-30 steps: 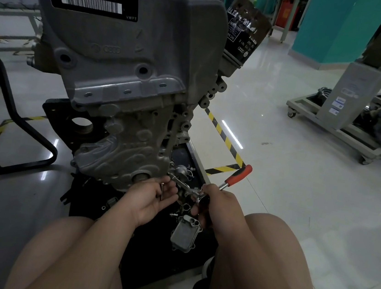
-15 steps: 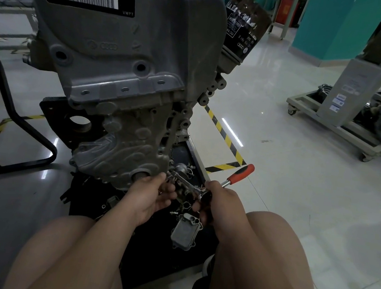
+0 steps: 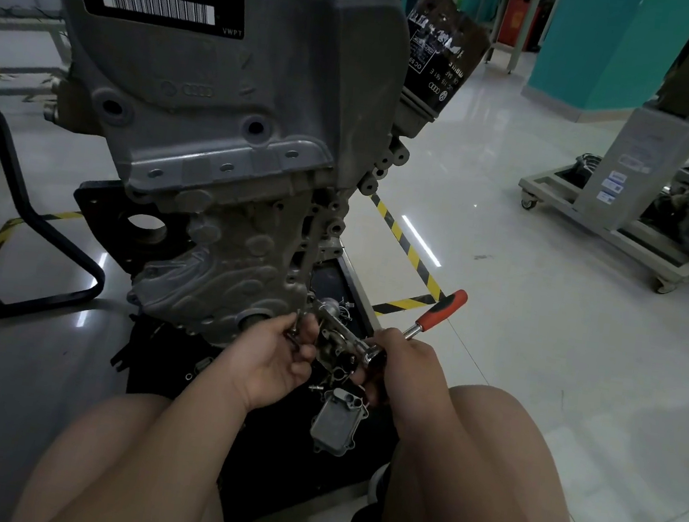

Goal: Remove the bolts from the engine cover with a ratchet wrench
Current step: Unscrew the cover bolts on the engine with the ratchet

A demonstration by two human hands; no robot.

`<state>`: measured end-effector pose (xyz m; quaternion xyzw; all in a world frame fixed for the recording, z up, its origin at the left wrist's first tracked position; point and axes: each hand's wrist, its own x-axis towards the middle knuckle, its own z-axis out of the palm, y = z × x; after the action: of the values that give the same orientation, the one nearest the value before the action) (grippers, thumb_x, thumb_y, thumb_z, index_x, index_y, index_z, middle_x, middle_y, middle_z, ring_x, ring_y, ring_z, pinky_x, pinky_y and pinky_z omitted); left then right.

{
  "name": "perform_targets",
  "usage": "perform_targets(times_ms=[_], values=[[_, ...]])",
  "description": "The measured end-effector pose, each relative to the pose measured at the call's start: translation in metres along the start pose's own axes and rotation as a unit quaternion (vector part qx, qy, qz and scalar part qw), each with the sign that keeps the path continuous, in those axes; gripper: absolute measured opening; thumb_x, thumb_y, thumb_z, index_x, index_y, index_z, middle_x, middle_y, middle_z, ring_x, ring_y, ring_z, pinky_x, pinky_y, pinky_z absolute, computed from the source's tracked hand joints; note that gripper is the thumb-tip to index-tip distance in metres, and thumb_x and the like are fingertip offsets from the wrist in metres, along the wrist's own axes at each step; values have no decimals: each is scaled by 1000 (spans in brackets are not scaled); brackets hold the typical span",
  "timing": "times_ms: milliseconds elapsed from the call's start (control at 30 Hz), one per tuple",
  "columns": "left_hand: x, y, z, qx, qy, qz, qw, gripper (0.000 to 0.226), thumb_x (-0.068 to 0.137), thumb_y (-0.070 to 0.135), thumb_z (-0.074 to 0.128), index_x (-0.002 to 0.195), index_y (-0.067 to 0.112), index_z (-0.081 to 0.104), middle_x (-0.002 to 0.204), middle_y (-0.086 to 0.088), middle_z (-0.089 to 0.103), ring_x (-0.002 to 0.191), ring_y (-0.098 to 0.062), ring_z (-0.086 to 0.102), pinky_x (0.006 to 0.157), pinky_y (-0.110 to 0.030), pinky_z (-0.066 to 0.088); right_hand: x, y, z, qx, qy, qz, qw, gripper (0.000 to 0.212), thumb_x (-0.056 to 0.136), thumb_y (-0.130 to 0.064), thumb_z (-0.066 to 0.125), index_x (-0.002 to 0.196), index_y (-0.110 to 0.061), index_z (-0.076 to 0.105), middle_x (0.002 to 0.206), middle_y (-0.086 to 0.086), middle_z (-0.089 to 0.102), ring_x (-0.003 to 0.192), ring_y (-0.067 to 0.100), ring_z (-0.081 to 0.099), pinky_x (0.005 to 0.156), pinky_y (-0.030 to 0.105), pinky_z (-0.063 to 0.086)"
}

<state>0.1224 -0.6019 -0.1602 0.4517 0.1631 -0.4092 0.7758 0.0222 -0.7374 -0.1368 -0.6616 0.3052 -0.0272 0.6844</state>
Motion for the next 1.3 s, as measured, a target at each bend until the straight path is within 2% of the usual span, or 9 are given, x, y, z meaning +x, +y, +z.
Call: perform_targets(times_ms=[100,167,233,367,533,700,967,1133,1300], values=[[2,2,-1,-19,31,12,999,33,99,33,43,76,20,63,56,4,50,50,-9,37,44,-19,31,-2,0,-1,-35,6,-18,999,33,89,-24,47,70,-2,64,54,10,65,37,16,45,52,30,42],[4,4,-3,-43,68,40,996,32,99,34,45,76,20,63,50,5,40,53,-9,30,53,-21,28,-2,1,-1,-55,13,-18,998,35,88,-24,48,77,5,64,53,10,63,36,13,44,53,29,42],[6,6,-5,-65,81,68,992,30,100,33,44,78,20,60,46,7,37,50,-9,29,55,-22,26,-1,2,-1,-61,19,-16,998,37,89,-23,49,86,12,63,53,10,59,35,12,43,50,27,40],[8,6,-7,-43,85,91,991,32,102,29,39,75,20,55,50,8,42,37,-6,32,52,-21,23,-2,2,0,-54,14,-15,998,32,89,-22,49,82,3,67,50,9,58,34,12,43,48,26,38],[7,2,-5,-22,103,96,990,32,102,29,42,76,17,57,59,4,40,45,-7,31,53,-20,25,-1,2,0,-30,6,-14,999,30,89,-21,49,64,-10,62,47,10,56,34,13,41,45,25,35],[5,3,-4,-22,93,92,991,30,101,30,43,77,18,58,51,8,49,34,-5,33,51,-19,24,0,2,0,-27,5,-16,1000,28,88,-22,50,68,-10,66,48,9,58,35,13,44,44,24,37],[9,1,-7,5,108,92,990,29,101,32,44,78,21,57,51,9,55,33,-3,36,45,-18,28,0,1,0,6,-3,-6,1000,31,89,-22,49,69,-11,70,48,7,56,36,13,44,41,22,36],[14,-2,-12,56,163,107,979,27,100,30,49,76,19,54,43,9,51,31,-3,36,37,-15,31,1,2,1,18,-4,-15,1000,33,92,-21,43,81,-7,71,49,7,57,37,16,43,44,25,37],[13,-2,-11,37,148,100,983,26,99,31,50,77,19,56,44,8,53,31,-4,38,36,-14,33,4,3,1,24,-6,-8,1000,32,92,-21,44,81,-7,70,49,7,56,37,17,43,45,26,36]])
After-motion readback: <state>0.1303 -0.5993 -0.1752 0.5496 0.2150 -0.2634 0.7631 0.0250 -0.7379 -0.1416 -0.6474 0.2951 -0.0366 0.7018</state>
